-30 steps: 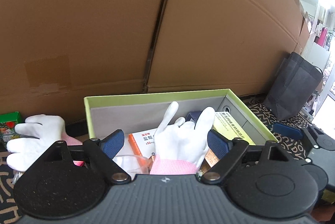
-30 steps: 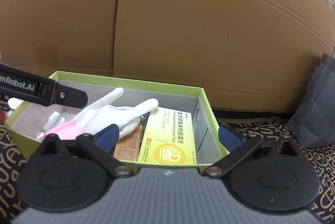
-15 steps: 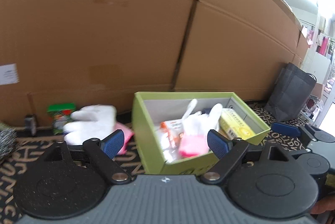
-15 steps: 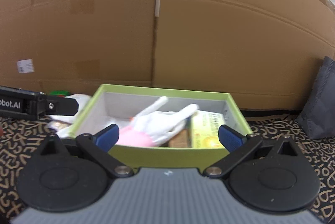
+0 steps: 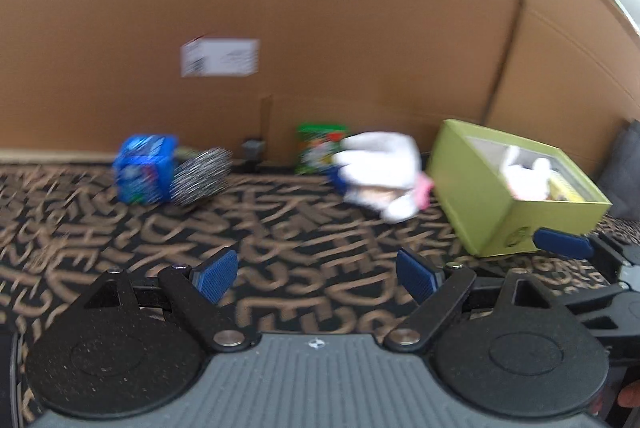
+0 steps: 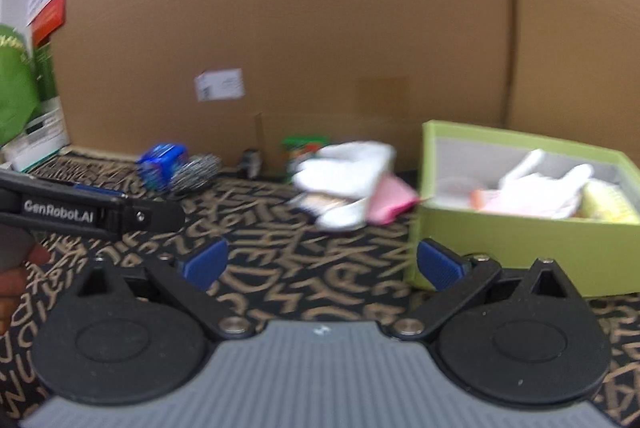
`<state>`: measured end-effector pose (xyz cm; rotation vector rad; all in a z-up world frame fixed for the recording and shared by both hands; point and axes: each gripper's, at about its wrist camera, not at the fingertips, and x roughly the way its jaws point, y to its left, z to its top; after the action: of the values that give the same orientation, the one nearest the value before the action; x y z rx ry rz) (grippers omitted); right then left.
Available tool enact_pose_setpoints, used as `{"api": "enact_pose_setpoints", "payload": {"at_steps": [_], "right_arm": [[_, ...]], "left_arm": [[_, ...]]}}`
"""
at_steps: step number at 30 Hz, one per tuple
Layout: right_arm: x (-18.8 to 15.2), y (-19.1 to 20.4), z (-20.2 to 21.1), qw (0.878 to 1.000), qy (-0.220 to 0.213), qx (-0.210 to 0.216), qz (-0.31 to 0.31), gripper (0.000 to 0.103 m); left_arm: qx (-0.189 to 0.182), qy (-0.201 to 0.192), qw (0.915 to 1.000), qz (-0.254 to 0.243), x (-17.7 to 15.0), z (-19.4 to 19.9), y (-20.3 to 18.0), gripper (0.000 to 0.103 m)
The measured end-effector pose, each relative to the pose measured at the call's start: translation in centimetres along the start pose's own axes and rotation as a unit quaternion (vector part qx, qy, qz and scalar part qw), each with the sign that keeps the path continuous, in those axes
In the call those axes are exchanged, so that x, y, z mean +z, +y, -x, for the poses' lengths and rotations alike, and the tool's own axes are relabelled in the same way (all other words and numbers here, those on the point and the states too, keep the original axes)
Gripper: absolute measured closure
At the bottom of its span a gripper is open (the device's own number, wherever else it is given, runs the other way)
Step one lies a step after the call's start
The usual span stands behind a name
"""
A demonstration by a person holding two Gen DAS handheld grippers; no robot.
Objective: Organize objects
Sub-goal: 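Grasp the steel wool scrubber with the left tool while the right tool grasps the other white glove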
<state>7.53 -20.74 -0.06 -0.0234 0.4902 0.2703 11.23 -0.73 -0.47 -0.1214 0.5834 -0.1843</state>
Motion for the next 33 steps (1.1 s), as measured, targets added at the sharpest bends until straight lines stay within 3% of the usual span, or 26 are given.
{"api": "enact_pose_setpoints", "payload": {"at_steps": [7,11,15,24,26,27,28,29,30,31,33], "right_arm": [[0.5,2.1,-3.8,1.000,0.015,0.016,-0.007,0.004],[1.5,2.7,-6.2,1.000,0.011,-0.005,0.010,0.007],[3.1,2.4,-9.5,0.999,0.014,-0.031,0.026,0.010],[5.2,0.4,-17.3,0.992,0.056,-0.094,0.059,0.013],[5.2,0.0,-18.3,0.991,0.062,-0.104,0.059,0.022],[5.1,-0.3,-18.6,0.991,0.069,-0.106,0.051,0.044],[5.0,-0.6,-18.7,0.991,0.076,-0.099,0.038,0.062],[4.9,-0.8,-18.4,0.993,0.077,-0.086,0.027,0.066],[4.7,-0.8,-17.8,0.994,0.073,-0.080,0.024,0.079],[4.4,-0.6,-17.1,0.994,0.068,-0.078,0.031,0.090],[3.8,-0.1,-15.4,0.995,0.055,-0.069,0.034,0.091]], "left_arm": [[0.035,-0.019,0.9987,0.032,0.8,-1.8,4.7,0.014],[0.042,-0.034,0.9985,0.007,2.1,-4.5,5.6,0.016],[0.050,-0.015,0.9986,0.003,3.4,-7.8,6.4,0.027],[0.073,-0.003,0.9964,-0.043,5.4,-13.0,5.7,0.027],[0.083,0.003,0.9951,-0.054,5.5,-13.8,5.7,0.028],[0.088,0.006,0.9943,-0.061,5.5,-14.0,5.7,0.034],[0.094,0.009,0.9932,-0.068,5.4,-14.0,5.7,0.047],[0.098,0.011,0.9923,-0.075,5.3,-13.9,5.8,0.057],[0.096,0.013,0.9922,-0.078,5.1,-13.6,6.0,0.068],[0.088,0.014,0.9933,-0.074,4.9,-13.1,6.4,0.072],[0.066,0.018,0.9955,-0.066,4.3,-11.8,6.9,0.079]]}}
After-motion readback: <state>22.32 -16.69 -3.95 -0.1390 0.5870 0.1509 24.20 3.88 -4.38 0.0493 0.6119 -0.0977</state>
